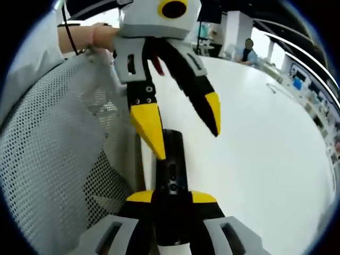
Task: Press the specified remote control buttons in sequence, fully releasing each button before pressing the next.
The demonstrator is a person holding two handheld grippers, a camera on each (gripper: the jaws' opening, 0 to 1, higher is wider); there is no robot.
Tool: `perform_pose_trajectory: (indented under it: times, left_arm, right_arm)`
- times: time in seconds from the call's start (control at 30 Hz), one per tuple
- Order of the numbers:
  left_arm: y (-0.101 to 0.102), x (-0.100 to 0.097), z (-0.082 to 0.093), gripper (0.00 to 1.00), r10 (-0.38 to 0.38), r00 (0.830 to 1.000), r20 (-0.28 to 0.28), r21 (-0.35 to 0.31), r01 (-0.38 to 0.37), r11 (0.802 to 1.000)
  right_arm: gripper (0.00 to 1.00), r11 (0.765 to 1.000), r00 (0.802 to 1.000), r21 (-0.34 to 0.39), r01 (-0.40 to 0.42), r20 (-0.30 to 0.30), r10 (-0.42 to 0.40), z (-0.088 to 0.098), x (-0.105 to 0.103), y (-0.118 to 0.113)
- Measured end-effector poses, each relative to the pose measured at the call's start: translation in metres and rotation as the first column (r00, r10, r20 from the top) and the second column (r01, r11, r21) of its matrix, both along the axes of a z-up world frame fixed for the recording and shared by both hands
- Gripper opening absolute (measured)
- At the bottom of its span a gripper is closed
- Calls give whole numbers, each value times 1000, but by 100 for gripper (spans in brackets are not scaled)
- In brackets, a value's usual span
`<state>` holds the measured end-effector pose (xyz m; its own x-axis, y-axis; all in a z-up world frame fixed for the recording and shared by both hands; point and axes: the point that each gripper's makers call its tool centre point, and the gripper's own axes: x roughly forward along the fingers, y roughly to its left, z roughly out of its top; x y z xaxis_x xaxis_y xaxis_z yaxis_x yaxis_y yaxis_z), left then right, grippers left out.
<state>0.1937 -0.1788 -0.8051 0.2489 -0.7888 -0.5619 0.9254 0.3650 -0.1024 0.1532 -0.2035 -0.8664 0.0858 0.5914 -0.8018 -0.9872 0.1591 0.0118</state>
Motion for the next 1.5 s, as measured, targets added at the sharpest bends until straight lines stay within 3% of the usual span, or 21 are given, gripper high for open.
perform_pose_trajectory:
  times: [0.17,0.3,0.53,0.63,0.7,0.93,1.0,1.1,1.2,1.27,1.37,1.5]
  left_arm:
    - [15,16,23,52,111,992,53,-63,-107,992]
    - [28,29,46,64,234,969,84,-167,-217,962]
    - [58,47,59,76,406,895,186,-190,-373,908]
    - [64,50,68,85,458,867,196,-243,-409,880]
    - [70,53,76,89,504,844,184,-287,-444,849]
    - [83,56,84,98,563,802,198,-319,-490,811]
    - [88,57,91,98,599,775,201,-357,-511,782]
    - [99,60,111,100,662,707,246,-430,-533,729]
    - [105,59,125,100,707,665,241,-486,-548,681]
    - [113,58,131,100,745,629,224,-528,-564,635]
    - [113,54,131,100,752,619,225,-520,-577,630]
    - [116,49,117,100,765,606,216,-470,-622,626]
  right_arm:
    - [21,1000,1000,4,5,-5,-5,0,0,0]
    - [21,1000,1000,6,10,-8,-10,0,1,0]
    - [21,1000,1000,7,14,-11,-14,0,1,0]
    - [21,1000,1000,10,16,-14,-16,0,1,0]
    - [21,1000,1000,10,17,-15,-17,0,1,0]
    - [21,1000,1000,11,18,-15,-18,0,0,0]
    - [21,1000,1000,11,18,-15,-18,0,0,0]
    - [21,1000,1000,13,21,-18,-20,0,0,0]
    - [21,1000,1000,15,23,-20,-23,1,0,0]
    - [21,1000,999,16,25,-22,-24,1,0,0]
    - [21,1000,999,17,26,-22,-25,1,0,0]
    - [21,999,999,22,31,-26,-31,1,0,1]
